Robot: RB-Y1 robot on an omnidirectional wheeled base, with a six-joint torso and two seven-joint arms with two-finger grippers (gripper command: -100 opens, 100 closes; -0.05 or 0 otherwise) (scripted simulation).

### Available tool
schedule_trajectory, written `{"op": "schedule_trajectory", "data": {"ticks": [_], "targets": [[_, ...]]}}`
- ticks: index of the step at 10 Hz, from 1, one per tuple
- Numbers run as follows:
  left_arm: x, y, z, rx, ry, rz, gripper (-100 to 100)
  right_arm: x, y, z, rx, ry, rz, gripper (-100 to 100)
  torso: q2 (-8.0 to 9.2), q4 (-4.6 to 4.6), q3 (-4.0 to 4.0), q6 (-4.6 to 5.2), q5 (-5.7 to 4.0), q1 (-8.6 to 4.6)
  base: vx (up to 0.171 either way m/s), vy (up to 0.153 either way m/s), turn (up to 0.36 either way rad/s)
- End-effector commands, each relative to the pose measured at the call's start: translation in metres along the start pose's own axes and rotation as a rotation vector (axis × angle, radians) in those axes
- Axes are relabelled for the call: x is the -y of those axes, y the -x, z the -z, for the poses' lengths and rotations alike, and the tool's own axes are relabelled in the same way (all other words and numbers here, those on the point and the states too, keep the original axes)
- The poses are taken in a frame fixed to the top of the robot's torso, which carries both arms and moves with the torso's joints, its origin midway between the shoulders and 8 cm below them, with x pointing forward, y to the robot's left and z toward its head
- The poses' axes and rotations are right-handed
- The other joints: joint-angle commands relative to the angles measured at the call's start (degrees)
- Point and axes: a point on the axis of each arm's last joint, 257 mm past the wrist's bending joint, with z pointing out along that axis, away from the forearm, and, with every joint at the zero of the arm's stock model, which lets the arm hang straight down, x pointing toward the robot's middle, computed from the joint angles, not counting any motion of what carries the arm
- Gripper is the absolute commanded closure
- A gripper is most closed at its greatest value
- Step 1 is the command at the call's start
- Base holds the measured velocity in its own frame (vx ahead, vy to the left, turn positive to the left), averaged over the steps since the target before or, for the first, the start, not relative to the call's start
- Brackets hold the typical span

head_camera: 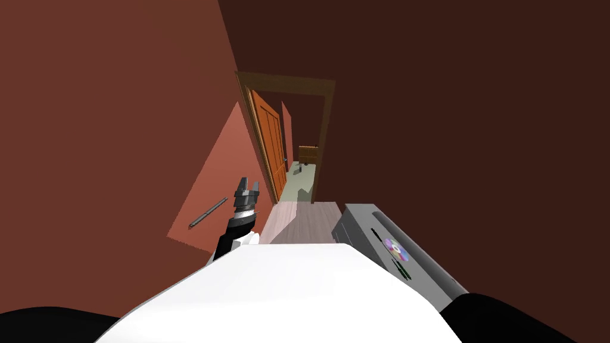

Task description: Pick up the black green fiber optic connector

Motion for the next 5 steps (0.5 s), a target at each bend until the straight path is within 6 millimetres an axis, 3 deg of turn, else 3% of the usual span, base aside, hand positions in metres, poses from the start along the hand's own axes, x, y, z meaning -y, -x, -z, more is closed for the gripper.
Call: {"op": "schedule_trajectory", "data": {"ticks": [1,2,4,5], "targets": [[0.000,0.000,0.000,0.000,0.000,0.000,0,0.034,-0.018,0.016,-0.071,-0.070,0.035,-100,0.00,0.00,0.00,0.00,0.00,0.00,0.051,-0.008,0.251],[0.000,0.000,0.000,0.000,0.000,0.000,0,0.034,-0.018,0.017,-0.072,-0.070,0.038,-100,-0.04,-0.01,-0.02,-0.02,-0.01,-0.02,0.040,-0.009,0.097],[0.000,0.000,0.000,0.000,0.000,0.000,0,0.084,-0.049,0.051,-0.189,-0.179,0.102,-100,-0.08,-0.01,-0.04,-0.03,-0.01,0.00,0.076,-0.004,0.262],[0.000,0.000,0.000,0.000,0.000,0.000,0,0.085,-0.048,0.051,-0.193,-0.179,0.110,-100,-0.19,-0.04,-0.11,-0.02,-0.01,-0.04,0.073,-0.015,0.080]]}}
